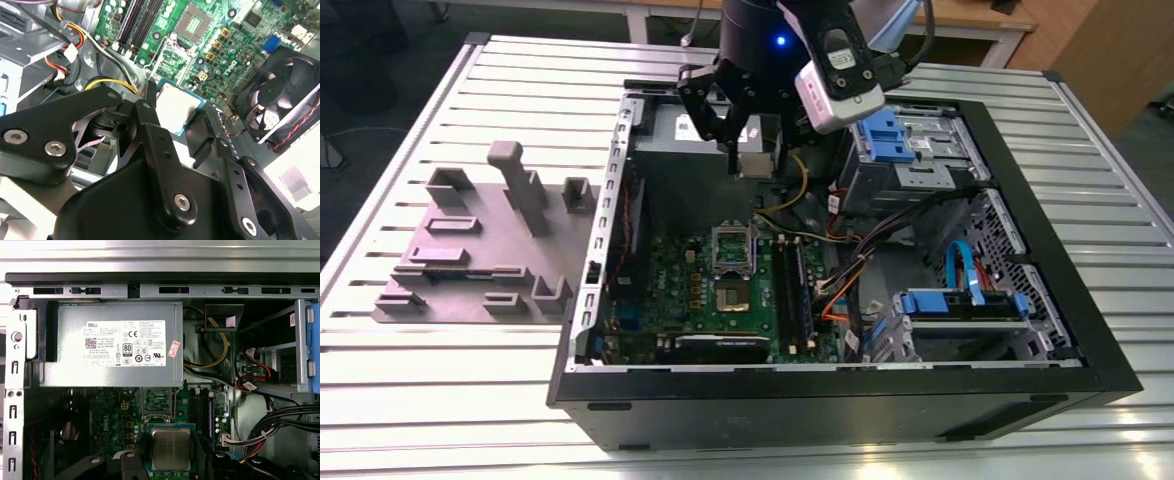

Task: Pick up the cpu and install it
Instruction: 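Place the cpu into insertion slot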

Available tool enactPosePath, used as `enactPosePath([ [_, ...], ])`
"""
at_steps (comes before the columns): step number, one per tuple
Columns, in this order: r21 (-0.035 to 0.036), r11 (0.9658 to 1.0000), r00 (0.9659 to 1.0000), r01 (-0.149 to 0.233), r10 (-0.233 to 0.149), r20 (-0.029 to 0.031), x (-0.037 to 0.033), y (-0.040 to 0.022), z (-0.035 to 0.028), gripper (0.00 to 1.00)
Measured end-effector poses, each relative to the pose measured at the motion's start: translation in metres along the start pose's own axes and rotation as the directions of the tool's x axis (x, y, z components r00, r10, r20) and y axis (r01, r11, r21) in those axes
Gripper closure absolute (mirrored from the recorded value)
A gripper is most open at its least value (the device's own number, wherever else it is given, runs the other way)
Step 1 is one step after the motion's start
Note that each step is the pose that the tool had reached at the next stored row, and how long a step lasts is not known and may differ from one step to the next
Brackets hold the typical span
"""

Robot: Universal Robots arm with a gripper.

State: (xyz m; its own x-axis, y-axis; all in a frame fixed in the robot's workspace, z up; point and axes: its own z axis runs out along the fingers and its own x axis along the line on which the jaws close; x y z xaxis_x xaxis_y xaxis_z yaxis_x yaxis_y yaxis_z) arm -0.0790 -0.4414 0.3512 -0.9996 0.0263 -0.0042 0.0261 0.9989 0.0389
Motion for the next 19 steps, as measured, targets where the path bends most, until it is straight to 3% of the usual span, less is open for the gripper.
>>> enactPosePath([
  [19,0.0002,1.0,1.0,0.0,0.0,-0.0007,0.0012,-0.0082,0.0321,0.53],
])
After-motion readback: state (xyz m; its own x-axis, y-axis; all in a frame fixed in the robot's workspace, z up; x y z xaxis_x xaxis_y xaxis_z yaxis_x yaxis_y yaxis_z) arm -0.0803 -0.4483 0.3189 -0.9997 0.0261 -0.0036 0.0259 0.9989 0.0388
